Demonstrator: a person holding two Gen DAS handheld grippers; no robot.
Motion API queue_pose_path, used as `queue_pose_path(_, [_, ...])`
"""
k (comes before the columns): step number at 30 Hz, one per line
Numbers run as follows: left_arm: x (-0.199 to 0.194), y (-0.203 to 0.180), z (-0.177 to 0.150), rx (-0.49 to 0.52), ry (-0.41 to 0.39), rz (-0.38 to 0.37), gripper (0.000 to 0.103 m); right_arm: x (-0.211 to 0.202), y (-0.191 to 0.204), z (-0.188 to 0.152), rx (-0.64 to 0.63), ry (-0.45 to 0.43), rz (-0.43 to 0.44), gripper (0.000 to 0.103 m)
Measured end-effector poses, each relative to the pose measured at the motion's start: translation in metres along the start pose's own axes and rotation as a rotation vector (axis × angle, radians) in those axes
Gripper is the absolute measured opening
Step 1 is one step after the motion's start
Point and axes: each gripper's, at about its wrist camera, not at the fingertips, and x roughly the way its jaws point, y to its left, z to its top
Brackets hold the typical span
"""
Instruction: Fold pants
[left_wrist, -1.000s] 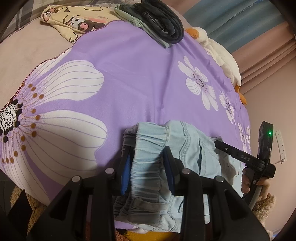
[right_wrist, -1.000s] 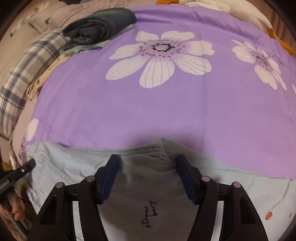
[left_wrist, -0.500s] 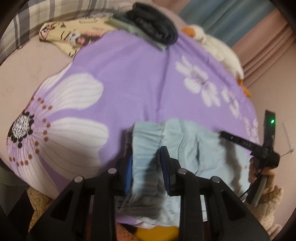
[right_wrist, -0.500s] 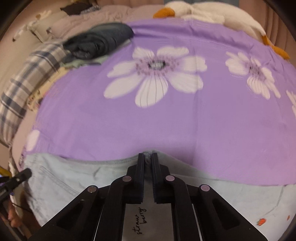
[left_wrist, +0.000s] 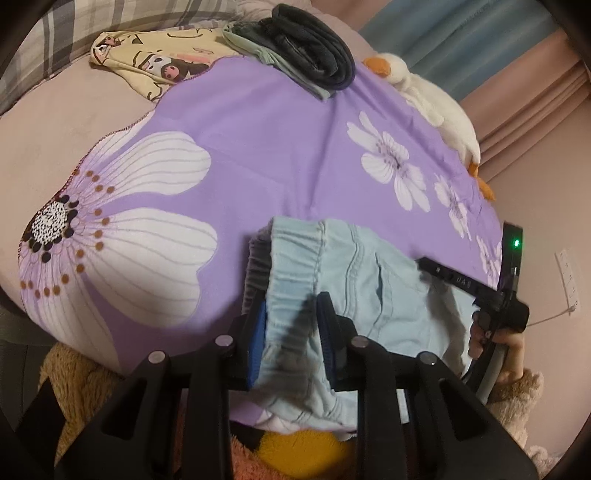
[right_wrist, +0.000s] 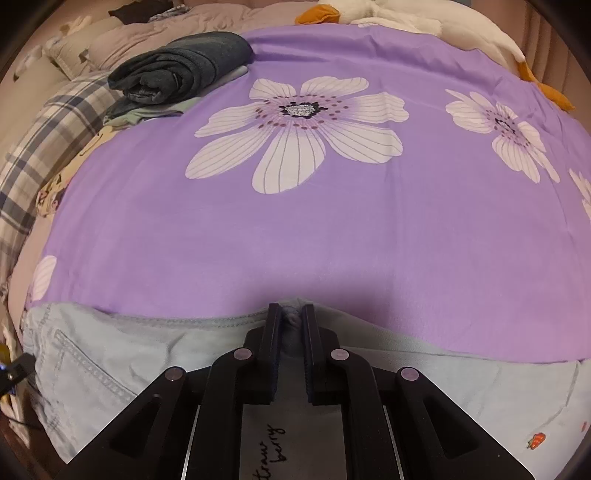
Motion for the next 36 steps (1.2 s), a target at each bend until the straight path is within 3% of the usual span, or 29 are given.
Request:
queue_pose_path(3, [0.01, 0.004, -0.005, -0.006, 0.022, 0.037, 0.028, 0.001, -0.002, 0.0, 0.006, -0.003, 0.002, 0.008])
queue_pose_path(15, [0.013, 0.006, -0.007, -0.016, 0.008, 0.041, 0.031, -0.016, -0.006, 0.006, 0.042, -0.02, 0.027, 0.009])
queue_pose_path(18, [0.014, 0.007, -0.008, -0.024, 0.008, 0.035, 0.031, -0.034, -0.006, 0.006, 0.022, -0.056, 0.042, 0.034])
queue_pose_path(19, [0.014, 0.007, -0.008, -0.023, 0.007, 0.035, 0.031, -0.04, -0.007, 0.006, 0.014, -0.065, 0.048, 0.048])
queue_pose_path(20, [0.014, 0.007, -0.008, -0.023, 0.006, 0.036, 0.031, -0.044, -0.007, 0.005, 0.01, -0.069, 0.056, 0.052])
queue_pose_path(24, [0.014, 0.006, -0.01, -0.023, 0.001, 0.036, 0.03, -0.041, -0.01, 0.0, 0.003, -0.031, 0.087, 0.052])
queue_pose_path(29, [0.014, 0.004, -0.011, -0.025, -0.001, 0.036, 0.031, -0.011, -0.009, -0.011, -0.012, 0.045, 0.053, 0.051])
queue_pose_path(30, [0.014, 0.004, -0.011, -0.023, -0.001, 0.037, 0.032, -0.011, -0.008, -0.012, 0.002, 0.024, 0.047, 0.046])
queue_pose_path(31, [0.014, 0.003, -0.011, -0.022, -0.002, 0.039, 0.032, -0.012, -0.008, -0.012, 0.013, 0.017, 0.044, 0.026])
queue_pose_path(32, [0.013, 0.002, -0.011, -0.022, -0.003, 0.042, 0.033, -0.014, -0.008, -0.011, 0.023, 0.011, 0.063, 0.016])
queue_pose_path(36, [0.013, 0.004, -0.013, -0.04, -0.013, 0.037, 0.033, -0.026, -0.005, -0.006, 0.016, -0.042, 0.037, 0.01])
